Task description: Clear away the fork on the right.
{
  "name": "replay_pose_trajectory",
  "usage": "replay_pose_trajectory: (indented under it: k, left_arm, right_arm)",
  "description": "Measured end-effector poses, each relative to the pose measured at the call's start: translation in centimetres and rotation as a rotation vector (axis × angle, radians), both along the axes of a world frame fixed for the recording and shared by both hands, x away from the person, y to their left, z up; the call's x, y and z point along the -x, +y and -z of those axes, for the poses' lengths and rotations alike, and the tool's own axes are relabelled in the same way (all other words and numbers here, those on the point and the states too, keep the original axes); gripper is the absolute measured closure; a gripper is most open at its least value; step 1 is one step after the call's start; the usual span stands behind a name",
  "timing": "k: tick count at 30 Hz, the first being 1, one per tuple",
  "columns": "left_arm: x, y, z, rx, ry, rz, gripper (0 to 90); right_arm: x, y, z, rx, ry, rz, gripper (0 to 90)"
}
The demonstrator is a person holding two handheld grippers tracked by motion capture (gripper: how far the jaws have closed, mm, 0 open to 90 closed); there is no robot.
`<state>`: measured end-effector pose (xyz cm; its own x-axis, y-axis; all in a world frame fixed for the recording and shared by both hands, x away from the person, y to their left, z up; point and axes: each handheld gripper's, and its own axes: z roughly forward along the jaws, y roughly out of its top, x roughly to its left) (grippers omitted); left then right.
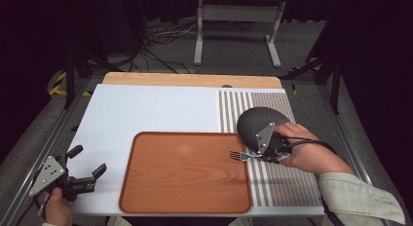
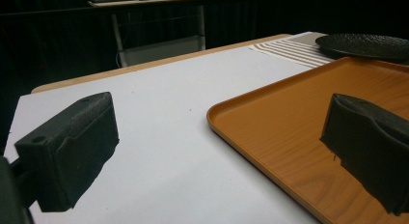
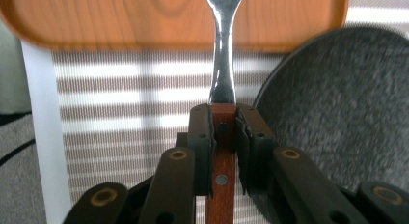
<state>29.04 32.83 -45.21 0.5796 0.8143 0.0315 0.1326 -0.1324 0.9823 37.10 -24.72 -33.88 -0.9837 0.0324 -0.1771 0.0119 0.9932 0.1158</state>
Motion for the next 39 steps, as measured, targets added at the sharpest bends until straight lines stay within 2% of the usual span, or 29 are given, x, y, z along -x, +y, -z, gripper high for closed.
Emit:
replay_pose_trajectory:
  k: [4, 10, 12, 14, 21, 25, 32, 37, 39]
  left_arm:
    - [0.0, 0.0, 0.0, 0.003, -0.001, -0.001, 0.5]
    - [0.0, 0.0, 0.0, 0.004, 0.0, 0.001, 0.5]
    - [0.0, 0.1, 0.0, 0.004, 0.0, 0.0, 0.5]
    - [0.0, 0.1, 0.0, 0.004, -0.001, 0.0, 0.4]
    - [0.0, 0.0, 0.0, 0.005, 0.0, 0.0, 0.5]
    - [0.0, 0.0, 0.0, 0.004, 0.001, 0.0, 0.5]
    - [0.0, 0.1, 0.0, 0.003, -0.001, 0.0, 0.5]
    - [0.0, 0.1, 0.0, 0.003, -0.001, 0.001, 0.5]
    - [0.0, 0.1, 0.0, 0.003, -0.003, 0.0, 0.5]
  right_arm:
    - [-0.2, 1.6, -0.3, -0.039, 0.006, 0.012, 78.3]
    - [-0.4, 2.9, -0.5, -0.059, 0.004, 0.018, 78.3]
    - [-0.4, 3.4, -0.6, -0.079, 0.014, 0.052, 78.3]
    - [-0.4, 3.8, -0.7, -0.09, 0.002, 0.056, 78.3]
    - [-0.4, 4.7, -1.0, -0.128, 0.01, 0.108, 78.4]
    - [-0.4, 5.2, -1.0, -0.167, 0.036, 0.168, 78.3]
    - [-0.3, 6.0, -0.6, -0.224, 0.08, 0.338, 78.4]
    - [-0.4, 6.6, -0.2, -0.246, 0.102, 0.419, 78.4]
    - [-0.4, 6.9, 0.0, -0.259, 0.116, 0.479, 78.4]
